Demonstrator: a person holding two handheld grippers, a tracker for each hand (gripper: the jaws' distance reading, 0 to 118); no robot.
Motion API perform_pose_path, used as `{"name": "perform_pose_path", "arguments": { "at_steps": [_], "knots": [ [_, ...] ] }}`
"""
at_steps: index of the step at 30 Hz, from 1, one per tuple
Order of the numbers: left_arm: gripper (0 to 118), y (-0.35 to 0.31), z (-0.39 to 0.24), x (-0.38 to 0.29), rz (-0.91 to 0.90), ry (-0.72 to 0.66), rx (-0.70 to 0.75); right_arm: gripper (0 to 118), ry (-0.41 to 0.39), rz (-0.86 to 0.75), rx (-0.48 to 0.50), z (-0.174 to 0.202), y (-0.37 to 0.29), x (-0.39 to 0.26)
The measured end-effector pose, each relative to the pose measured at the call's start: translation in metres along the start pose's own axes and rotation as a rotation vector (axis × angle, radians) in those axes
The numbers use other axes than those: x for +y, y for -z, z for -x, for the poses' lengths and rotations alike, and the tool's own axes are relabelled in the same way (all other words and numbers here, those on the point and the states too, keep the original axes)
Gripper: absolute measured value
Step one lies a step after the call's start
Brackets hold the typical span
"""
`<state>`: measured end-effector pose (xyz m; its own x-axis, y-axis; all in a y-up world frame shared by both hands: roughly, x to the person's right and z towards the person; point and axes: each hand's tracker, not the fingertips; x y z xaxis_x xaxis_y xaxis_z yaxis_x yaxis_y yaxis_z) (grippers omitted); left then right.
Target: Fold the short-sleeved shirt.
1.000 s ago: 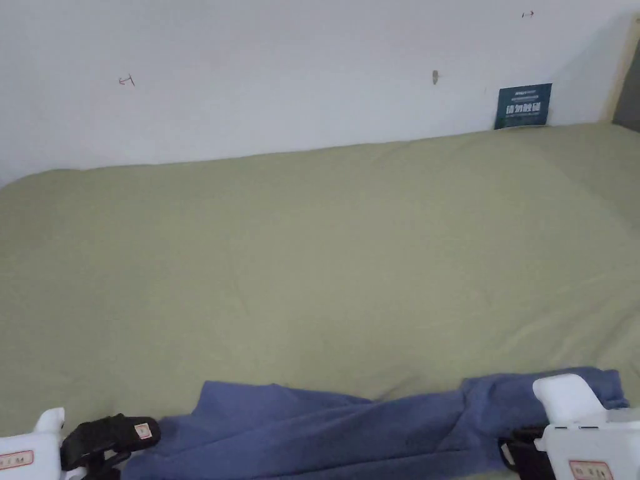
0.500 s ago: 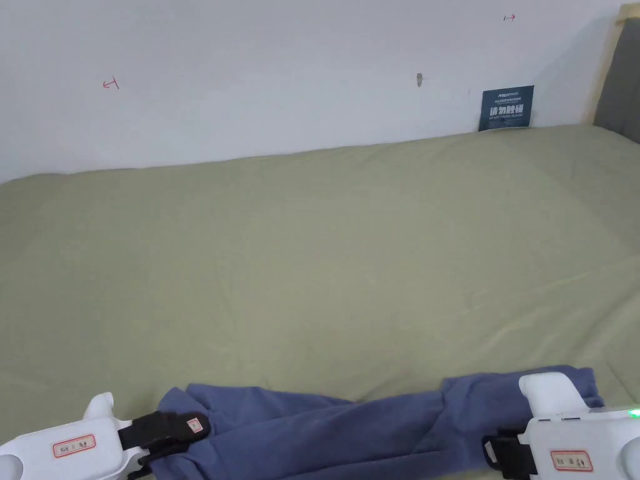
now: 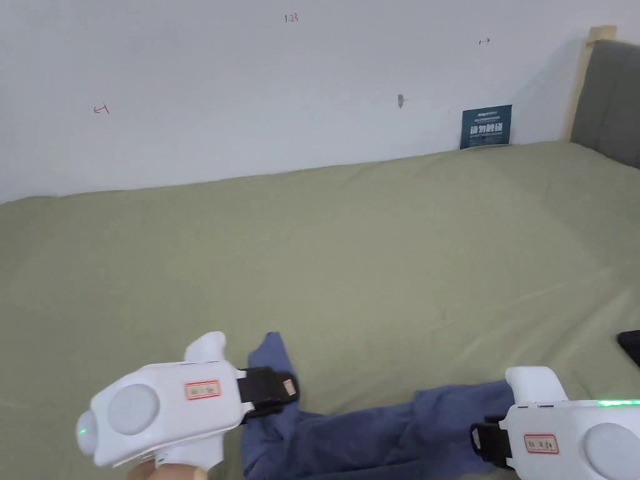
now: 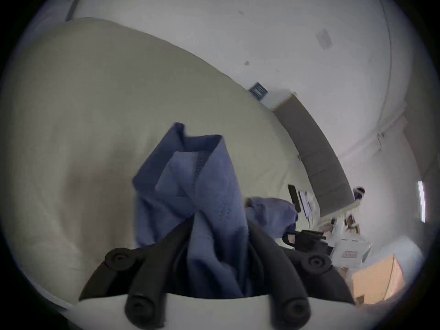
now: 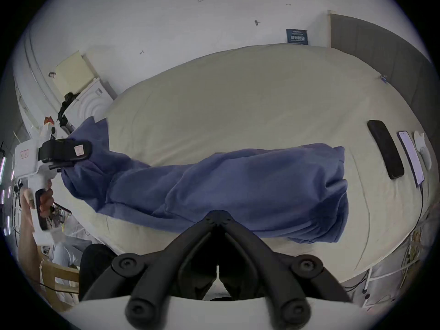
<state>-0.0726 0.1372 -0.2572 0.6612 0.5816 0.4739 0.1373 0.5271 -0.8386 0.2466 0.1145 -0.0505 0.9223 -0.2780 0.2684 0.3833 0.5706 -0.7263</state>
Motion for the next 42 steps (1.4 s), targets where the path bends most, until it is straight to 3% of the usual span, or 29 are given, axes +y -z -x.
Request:
{"name": "perform_pose_path", "arguments": {
  "at_steps": [6,7,8,9,10,12,13,15,16,17,19,24,27,32,35,36,39,42],
  "knots": [
    [14,0.073,-0.048,-0.027,0.106,0.032,-0.099,0,0.076,-0.030,-0.081,-0.019,-0.007,0.001],
    [21,0.082,-0.051,-0.031,0.114,0.044,-0.098,0,0.081,-0.039,-0.094,-0.022,-0.009,0.002],
    [42,0.091,-0.053,-0.036,0.135,0.055,-0.095,0,0.084,-0.045,-0.103,-0.025,-0.010,0.003],
    [71,0.099,-0.055,-0.040,0.167,0.059,-0.088,0,0.087,-0.049,-0.107,-0.027,-0.012,0.003],
    [71,0.105,-0.056,-0.044,0.187,0.049,-0.081,0,0.093,-0.055,-0.109,-0.029,-0.013,0.004],
    [93,0.097,-0.051,-0.050,0.158,0.007,-0.084,0,0.119,-0.072,-0.115,-0.033,-0.016,0.003],
    [94,0.090,-0.047,-0.049,0.134,-0.027,-0.106,0,0.128,-0.079,-0.113,-0.035,-0.017,0.003],
    [81,0.068,-0.036,-0.040,0.062,-0.091,-0.145,0,0.146,-0.093,-0.107,-0.036,-0.018,0.004],
    [68,0.059,-0.032,-0.039,0.031,-0.114,-0.159,0,0.152,-0.097,-0.105,-0.037,-0.018,0.004],
    [52,0.048,-0.026,-0.033,-0.012,-0.130,-0.144,0,0.157,-0.100,-0.101,-0.036,-0.018,0.005],
    [5,0.031,-0.018,-0.029,-0.069,-0.158,-0.088,0,0.163,-0.105,-0.091,-0.035,-0.018,0.005],
    [0,0.034,-0.008,-0.040,-0.007,-0.160,-0.160,0,0.160,-0.134,-0.080,-0.029,-0.022,0.005],
    [0,0.068,-0.015,-0.054,0.105,-0.116,-0.109,0,0.156,-0.156,-0.070,-0.027,-0.024,0.005],
    [0,0.133,-0.040,-0.078,0.231,-0.178,-0.215,0,0.141,-0.158,-0.067,-0.023,-0.024,0.003],
    [0,0.168,-0.054,-0.100,0.317,-0.155,-0.184,0,0.136,-0.154,-0.064,-0.022,-0.024,0.003],
    [0,0.173,-0.044,-0.104,0.315,-0.100,-0.104,0,0.137,-0.154,-0.063,-0.023,-0.024,0.003],
    [0,0.167,-0.031,-0.109,0.193,-0.379,-0.273,0,0.136,-0.158,-0.061,-0.024,-0.025,0.002],
    [0,0.155,-0.041,-0.103,0.197,-0.232,-0.226,0,0.136,-0.149,-0.064,-0.026,-0.022,0.003]
  ]
}}
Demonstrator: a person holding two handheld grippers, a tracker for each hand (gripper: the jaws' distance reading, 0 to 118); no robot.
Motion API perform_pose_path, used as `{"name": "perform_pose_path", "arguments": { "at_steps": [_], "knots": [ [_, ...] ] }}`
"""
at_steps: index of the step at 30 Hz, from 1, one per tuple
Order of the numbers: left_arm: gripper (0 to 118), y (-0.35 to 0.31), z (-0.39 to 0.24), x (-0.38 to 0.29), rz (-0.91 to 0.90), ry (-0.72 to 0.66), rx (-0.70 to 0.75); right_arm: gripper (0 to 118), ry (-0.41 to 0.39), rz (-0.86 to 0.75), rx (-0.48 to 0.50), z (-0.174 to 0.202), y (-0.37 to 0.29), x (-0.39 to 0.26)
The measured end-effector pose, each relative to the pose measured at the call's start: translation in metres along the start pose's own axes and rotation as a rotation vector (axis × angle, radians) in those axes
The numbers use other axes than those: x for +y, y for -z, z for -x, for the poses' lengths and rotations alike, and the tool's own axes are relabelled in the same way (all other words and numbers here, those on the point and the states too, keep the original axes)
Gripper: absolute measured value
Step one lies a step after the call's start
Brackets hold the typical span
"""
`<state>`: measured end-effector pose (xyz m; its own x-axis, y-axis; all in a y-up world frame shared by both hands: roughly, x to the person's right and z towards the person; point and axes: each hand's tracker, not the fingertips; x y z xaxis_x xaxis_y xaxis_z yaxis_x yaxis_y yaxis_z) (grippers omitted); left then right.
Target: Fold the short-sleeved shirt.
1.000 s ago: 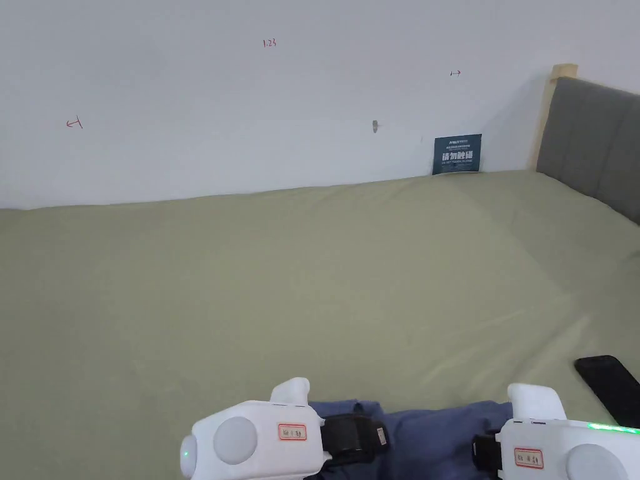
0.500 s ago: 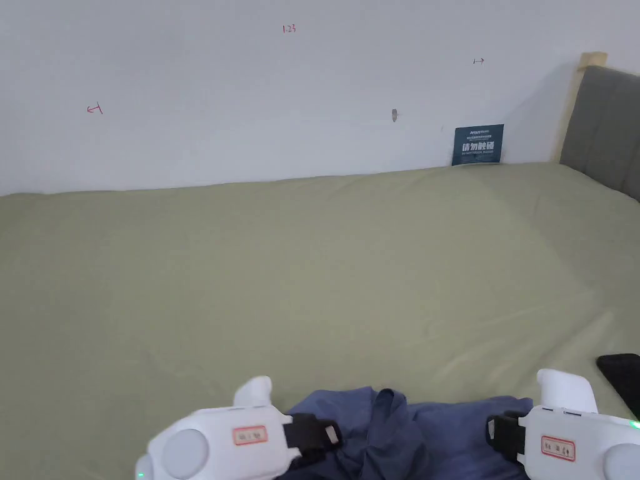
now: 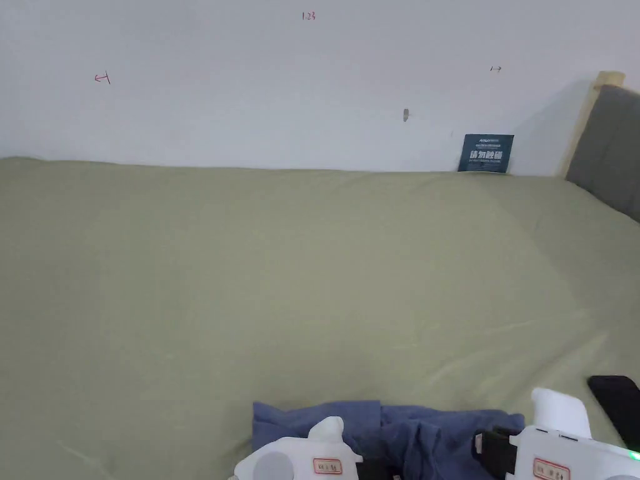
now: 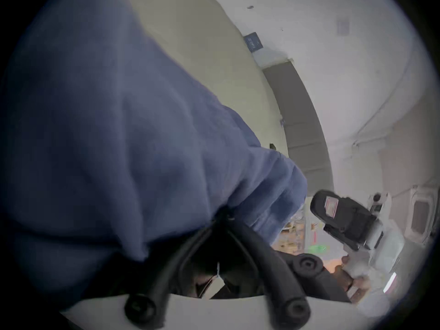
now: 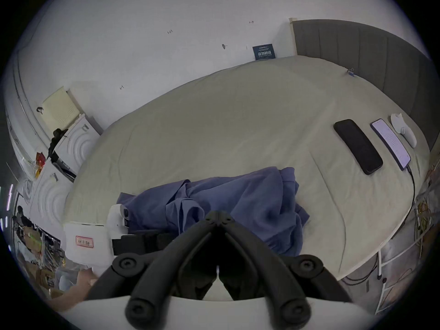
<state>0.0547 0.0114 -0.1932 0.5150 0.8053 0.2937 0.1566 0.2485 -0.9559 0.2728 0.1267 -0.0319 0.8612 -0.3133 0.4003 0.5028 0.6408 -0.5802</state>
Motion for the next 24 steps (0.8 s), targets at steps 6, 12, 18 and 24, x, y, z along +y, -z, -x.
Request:
{"name": "perform_pose_path", "arguments": {
  "at_steps": [6,12,18,24],
  "knots": [
    [0,-0.077,-0.014,0.018,-0.084,-0.019,-0.124,0,0.002,-0.008,0.004,0.000,-0.002,0.000],
    [0,-0.158,0.036,0.053,-0.096,-0.024,0.113,0,-0.005,0.007,0.007,0.003,0.001,-0.001],
    [1,-0.182,0.077,0.052,-0.086,-0.098,0.109,0,-0.040,0.025,0.008,0.007,0.002,-0.004],
    [111,-0.163,0.100,0.045,-0.127,-0.230,-0.107,0,-0.045,0.039,-0.001,0.006,0.001,-0.005]
  ]
}}
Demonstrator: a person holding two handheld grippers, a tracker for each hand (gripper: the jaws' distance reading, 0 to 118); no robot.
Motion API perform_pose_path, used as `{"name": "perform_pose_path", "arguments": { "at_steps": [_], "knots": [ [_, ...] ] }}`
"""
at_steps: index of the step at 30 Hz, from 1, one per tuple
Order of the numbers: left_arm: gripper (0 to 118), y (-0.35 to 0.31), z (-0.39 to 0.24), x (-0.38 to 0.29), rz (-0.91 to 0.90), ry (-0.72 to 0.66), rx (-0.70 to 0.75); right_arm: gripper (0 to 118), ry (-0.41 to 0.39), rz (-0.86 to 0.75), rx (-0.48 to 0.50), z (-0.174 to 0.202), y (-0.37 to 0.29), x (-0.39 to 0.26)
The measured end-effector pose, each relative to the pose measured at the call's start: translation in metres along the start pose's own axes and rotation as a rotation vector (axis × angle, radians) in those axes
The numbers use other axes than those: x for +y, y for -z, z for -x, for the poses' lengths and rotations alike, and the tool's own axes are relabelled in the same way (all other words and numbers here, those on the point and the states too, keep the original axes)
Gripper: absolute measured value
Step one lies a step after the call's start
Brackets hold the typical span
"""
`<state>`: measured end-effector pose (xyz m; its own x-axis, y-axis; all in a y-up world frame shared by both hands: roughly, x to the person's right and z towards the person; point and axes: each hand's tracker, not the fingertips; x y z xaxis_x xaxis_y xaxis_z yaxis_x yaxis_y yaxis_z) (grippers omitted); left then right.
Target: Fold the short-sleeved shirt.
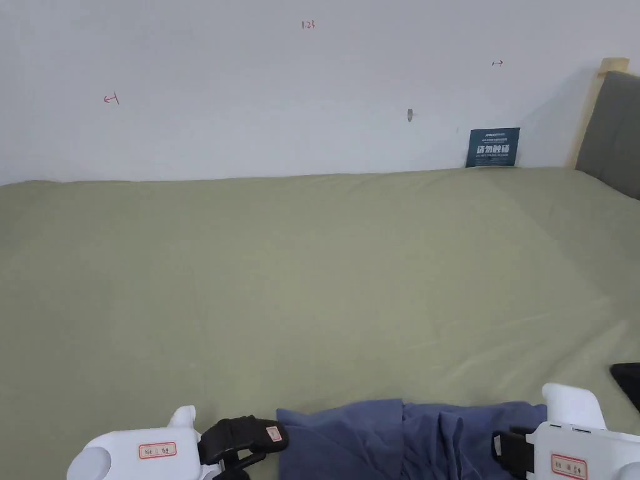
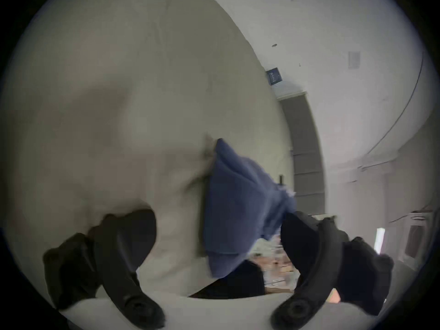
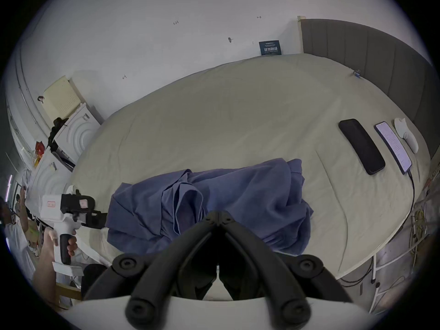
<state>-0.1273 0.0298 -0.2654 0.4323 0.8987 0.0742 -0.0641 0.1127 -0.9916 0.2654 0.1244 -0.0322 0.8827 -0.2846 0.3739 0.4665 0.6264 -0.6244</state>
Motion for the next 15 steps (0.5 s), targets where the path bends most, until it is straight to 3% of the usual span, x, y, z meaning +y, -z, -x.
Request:
{"name": "perform_pose_path", "arguments": {
  "at_steps": [4,6,8,9,10,11,13,15],
  "knots": [
    [110,0.037,0.002,-0.004,0.076,-0.040,-0.048,0,-0.004,0.013,-0.009,-0.001,0.003,0.000],
    [109,0.048,-0.008,-0.005,0.077,0.028,-0.078,0,-0.006,0.020,-0.007,-0.001,0.004,0.000],
    [103,0.053,-0.012,-0.010,0.054,0.057,-0.017,0,-0.008,0.024,-0.007,-0.001,0.005,0.000],
    [93,0.054,-0.010,-0.009,0.046,0.053,-0.004,0,-0.009,0.024,-0.008,-0.001,0.005,0.000],
    [52,0.055,-0.004,-0.008,0.037,0.039,0.014,0,-0.009,0.024,-0.008,-0.001,0.005,0.000],
    [23,0.053,0.002,-0.010,0.022,-0.026,-0.012,0,-0.008,0.025,-0.007,-0.001,0.005,0.000],
    [24,0.048,0.010,-0.014,0.024,-0.069,-0.083,0,-0.004,0.025,-0.005,0.000,0.004,0.000],
    [23,0.043,0.006,-0.016,-0.004,0.005,-0.042,0,-0.001,0.019,-0.001,-0.001,0.003,-0.001]
  ]
}}
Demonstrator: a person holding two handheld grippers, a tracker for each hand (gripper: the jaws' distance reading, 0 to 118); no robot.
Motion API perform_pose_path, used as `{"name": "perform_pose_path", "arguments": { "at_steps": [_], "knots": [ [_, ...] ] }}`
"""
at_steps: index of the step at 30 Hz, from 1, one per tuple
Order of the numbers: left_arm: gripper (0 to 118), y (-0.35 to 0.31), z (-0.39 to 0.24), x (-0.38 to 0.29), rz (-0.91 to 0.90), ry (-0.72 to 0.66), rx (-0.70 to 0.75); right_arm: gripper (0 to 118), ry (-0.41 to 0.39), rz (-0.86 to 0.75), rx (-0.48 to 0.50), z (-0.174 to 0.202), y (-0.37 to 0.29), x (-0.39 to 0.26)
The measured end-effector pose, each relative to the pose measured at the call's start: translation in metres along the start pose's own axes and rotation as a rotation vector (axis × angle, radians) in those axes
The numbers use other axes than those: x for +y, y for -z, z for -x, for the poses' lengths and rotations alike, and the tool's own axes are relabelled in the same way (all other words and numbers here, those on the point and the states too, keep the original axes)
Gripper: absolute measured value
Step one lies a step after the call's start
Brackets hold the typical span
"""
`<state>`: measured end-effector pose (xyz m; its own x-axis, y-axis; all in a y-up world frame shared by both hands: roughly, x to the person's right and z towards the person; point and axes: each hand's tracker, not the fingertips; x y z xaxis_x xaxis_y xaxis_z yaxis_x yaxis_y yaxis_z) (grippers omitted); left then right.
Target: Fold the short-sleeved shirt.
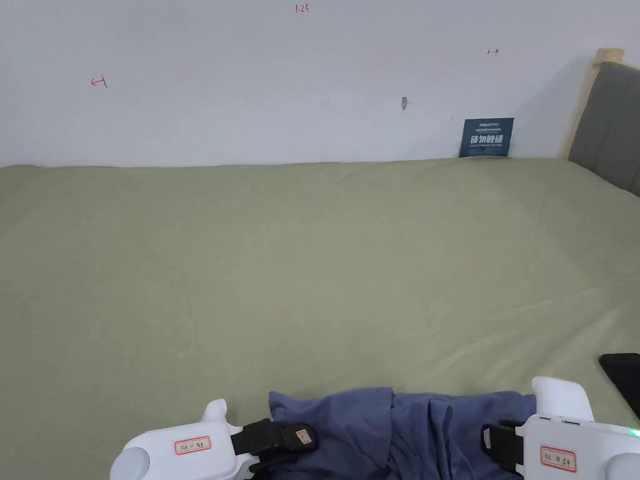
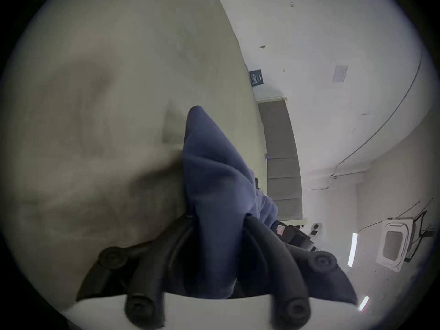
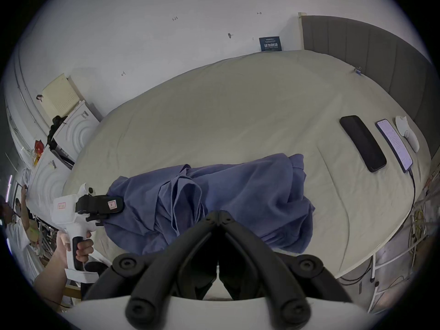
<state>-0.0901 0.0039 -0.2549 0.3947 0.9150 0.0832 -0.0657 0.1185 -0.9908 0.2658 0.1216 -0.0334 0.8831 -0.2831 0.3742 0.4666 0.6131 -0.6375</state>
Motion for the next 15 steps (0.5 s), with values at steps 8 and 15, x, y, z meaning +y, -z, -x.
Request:
{"name": "perform_pose_path", "arguments": {
  "at_steps": [8,15],
  "knots": [
    [23,-0.065,-0.032,0.030,-0.055,0.004,0.171,0,0.037,-0.018,-0.010,-0.006,-0.004,-0.001],
    [23,-0.178,-0.084,0.053,-0.263,0.176,0.464,0,0.041,-0.012,-0.010,-0.005,-0.002,-0.001]
  ]
}}
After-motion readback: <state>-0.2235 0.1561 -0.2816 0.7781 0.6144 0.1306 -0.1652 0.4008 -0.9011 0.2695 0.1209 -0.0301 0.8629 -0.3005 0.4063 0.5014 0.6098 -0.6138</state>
